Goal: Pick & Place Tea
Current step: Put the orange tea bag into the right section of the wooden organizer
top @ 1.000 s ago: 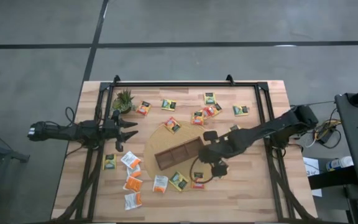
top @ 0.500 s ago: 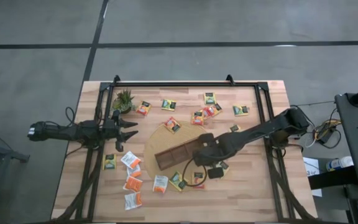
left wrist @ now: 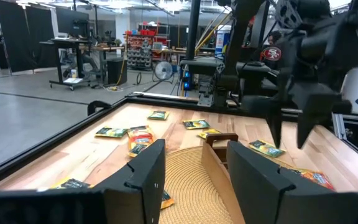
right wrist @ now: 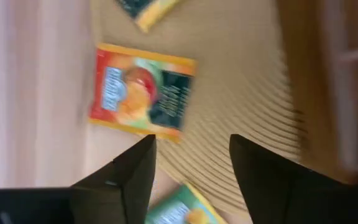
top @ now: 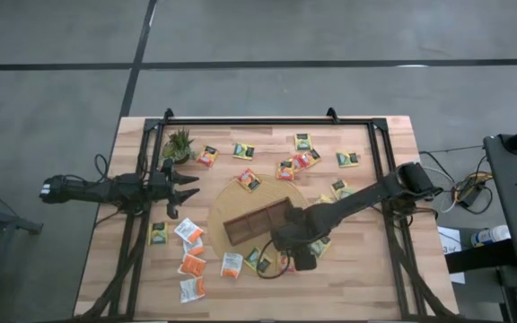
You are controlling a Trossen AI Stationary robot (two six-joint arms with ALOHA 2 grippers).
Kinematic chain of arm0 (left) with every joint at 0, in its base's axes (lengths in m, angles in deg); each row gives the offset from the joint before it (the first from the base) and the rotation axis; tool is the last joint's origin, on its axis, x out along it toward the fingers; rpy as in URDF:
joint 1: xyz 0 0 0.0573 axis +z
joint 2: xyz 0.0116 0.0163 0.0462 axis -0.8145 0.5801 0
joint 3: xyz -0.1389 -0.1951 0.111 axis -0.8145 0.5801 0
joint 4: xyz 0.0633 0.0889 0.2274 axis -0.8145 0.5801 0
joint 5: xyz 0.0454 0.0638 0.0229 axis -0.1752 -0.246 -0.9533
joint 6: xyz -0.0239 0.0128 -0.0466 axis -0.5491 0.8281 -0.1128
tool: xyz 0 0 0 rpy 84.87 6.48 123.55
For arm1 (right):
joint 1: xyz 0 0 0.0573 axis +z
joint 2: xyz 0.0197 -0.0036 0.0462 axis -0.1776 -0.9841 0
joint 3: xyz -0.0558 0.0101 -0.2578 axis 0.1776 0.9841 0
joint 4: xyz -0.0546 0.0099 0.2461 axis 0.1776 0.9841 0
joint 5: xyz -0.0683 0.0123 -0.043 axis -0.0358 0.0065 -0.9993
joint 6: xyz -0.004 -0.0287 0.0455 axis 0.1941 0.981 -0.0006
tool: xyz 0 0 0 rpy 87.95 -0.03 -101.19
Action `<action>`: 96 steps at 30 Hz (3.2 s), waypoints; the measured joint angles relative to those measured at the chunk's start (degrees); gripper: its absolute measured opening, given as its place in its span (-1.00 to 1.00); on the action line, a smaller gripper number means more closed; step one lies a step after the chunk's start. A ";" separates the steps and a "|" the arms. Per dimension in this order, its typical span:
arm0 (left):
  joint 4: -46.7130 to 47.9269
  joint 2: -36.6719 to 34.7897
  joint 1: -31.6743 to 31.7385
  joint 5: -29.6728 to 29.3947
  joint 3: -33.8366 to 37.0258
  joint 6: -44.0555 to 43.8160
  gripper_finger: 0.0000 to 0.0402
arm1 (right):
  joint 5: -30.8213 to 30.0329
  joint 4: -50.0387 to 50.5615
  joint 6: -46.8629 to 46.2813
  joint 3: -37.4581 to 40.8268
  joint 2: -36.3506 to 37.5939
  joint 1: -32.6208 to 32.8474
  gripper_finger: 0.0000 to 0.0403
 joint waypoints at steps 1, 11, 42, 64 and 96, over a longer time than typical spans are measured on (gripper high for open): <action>0.00 0.02 0.01 0.00 0.00 0.00 -0.18 | 0.79 -0.29 -0.22 0.00 -0.65 0.15 0.05; 0.00 0.06 0.02 0.00 0.00 0.00 -0.18 | 3.37 -2.95 -0.59 0.02 -6.99 0.39 0.07; 0.00 0.09 0.02 0.00 0.00 0.00 -0.18 | 0.13 -4.06 -0.38 0.07 -6.20 0.56 -0.95; 0.00 0.11 0.00 0.00 0.00 -0.02 -0.18 | -44.02 -0.10 9.25 1.08 2.05 1.22 -0.96; -0.02 0.30 0.01 0.00 0.00 -0.02 -0.18 | -57.28 3.17 14.51 1.79 -6.80 1.94 -0.96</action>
